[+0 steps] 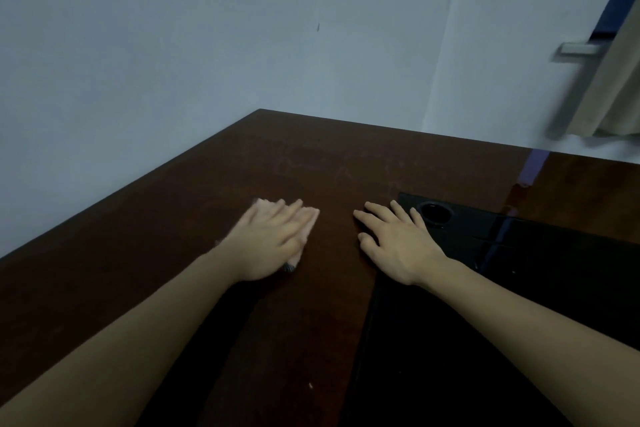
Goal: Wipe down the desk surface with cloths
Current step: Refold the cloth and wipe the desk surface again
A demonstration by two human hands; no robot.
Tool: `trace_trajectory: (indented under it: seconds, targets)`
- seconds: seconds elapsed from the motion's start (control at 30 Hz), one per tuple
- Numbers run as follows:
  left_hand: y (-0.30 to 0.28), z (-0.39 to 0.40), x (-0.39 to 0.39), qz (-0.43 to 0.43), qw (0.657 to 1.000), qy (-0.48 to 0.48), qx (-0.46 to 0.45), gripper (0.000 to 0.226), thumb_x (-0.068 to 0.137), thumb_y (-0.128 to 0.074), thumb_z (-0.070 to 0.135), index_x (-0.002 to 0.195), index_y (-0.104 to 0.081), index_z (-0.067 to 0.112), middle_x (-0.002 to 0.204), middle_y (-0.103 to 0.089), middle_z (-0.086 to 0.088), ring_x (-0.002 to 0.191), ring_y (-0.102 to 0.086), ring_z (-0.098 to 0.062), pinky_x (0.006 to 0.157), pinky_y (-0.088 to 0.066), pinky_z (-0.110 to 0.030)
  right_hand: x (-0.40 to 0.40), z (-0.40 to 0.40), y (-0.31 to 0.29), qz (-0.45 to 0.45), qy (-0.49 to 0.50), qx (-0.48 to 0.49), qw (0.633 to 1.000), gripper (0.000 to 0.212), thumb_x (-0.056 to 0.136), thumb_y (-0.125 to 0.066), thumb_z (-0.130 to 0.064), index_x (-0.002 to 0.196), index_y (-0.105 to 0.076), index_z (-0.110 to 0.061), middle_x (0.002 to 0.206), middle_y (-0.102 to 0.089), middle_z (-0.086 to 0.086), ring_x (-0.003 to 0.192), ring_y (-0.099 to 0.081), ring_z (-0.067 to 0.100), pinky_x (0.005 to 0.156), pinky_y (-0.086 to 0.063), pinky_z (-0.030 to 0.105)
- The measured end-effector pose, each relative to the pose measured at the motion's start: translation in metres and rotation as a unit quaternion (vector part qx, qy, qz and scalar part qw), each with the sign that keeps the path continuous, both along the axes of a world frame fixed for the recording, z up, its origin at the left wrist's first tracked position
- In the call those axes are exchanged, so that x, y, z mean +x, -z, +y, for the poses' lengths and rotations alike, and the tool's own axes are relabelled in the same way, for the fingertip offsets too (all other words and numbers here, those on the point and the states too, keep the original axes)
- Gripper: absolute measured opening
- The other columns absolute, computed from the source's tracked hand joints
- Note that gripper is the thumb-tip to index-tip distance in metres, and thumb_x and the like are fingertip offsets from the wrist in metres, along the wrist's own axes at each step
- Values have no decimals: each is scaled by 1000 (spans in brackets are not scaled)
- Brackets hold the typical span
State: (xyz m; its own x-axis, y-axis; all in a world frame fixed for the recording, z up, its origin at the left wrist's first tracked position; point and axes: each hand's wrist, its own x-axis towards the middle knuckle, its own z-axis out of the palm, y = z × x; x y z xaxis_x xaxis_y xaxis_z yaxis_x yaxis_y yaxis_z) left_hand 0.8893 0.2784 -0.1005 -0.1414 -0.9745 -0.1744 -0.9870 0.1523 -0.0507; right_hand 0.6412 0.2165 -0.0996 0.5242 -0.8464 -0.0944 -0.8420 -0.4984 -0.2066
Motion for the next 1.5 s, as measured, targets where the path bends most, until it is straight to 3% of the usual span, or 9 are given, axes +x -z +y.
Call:
trace_trajectory:
  seconds: [0.13,0.27,0.43,0.67,0.97,1.1,1.2,1.33,1.5]
  targets:
    - [0,40,24,39,999,20,3,57,96,6,64,151,18,54,164,17,20,152,18,-7,125,9,-43,4,1,-4,22,4,-10,1000,56,107,-26,-49,161,-20,-36,170,-9,-7,157,2,31,124,1,60]
    - [-8,36,58,16,1000,-17,16,90,68,31,81,151,21,50,166,17,16,153,16,-13,126,6,-46,23,-5,-11,27,-26,-21,999,55,106,-34,-48,159,-24,-36,170,-6,-8,156,8,31,122,4,63]
    - [-2,-24,93,-39,993,-113,-1,56,106,-4,41,157,18,36,169,15,3,156,8,-27,124,-3,-58,72,-12,-16,9,-101,1,995,56,106,-38,-50,159,-23,-39,170,-2,-10,156,11,30,123,4,60]
    - [1,-88,133,13,975,-220,-18,55,107,-8,49,160,6,41,170,7,6,156,3,-24,122,2,-57,118,-20,-2,-14,-100,24,995,56,107,-32,-50,160,-22,-35,170,-6,-8,156,8,31,123,6,60]
    - [-3,-47,109,-58,994,-89,4,61,102,1,46,159,16,32,169,13,0,156,5,-28,123,-5,-59,119,-16,1,-21,-88,8,996,56,106,-31,-51,160,-23,-36,169,-10,-10,157,3,28,124,5,58]
    - [1,0,98,-3,1000,-18,-5,71,86,16,63,154,19,46,168,13,13,155,12,-16,125,5,-49,120,-13,1,-14,-87,-2,996,56,106,-29,-52,160,-21,-37,170,-9,-10,157,2,27,124,3,58]
    - [0,4,107,29,999,-26,-5,52,101,0,57,150,18,53,165,15,18,153,15,-10,125,10,-44,120,-12,0,-4,-87,-4,996,57,106,-27,-52,160,-19,-37,170,-8,-10,157,2,26,125,3,58]
    - [1,-34,120,-17,998,-52,-4,63,90,12,60,151,24,46,168,16,8,155,11,-22,125,2,-52,121,-14,1,-3,-87,-3,996,56,106,-27,-52,160,-18,-38,170,-7,-11,157,5,26,124,5,57]
    - [-1,-95,118,20,992,-126,-10,55,108,-11,49,160,8,41,169,10,8,156,6,-21,124,3,-53,122,-16,1,2,-85,-1,996,57,106,-28,-53,160,-19,-38,169,-7,-11,157,6,26,124,6,59]
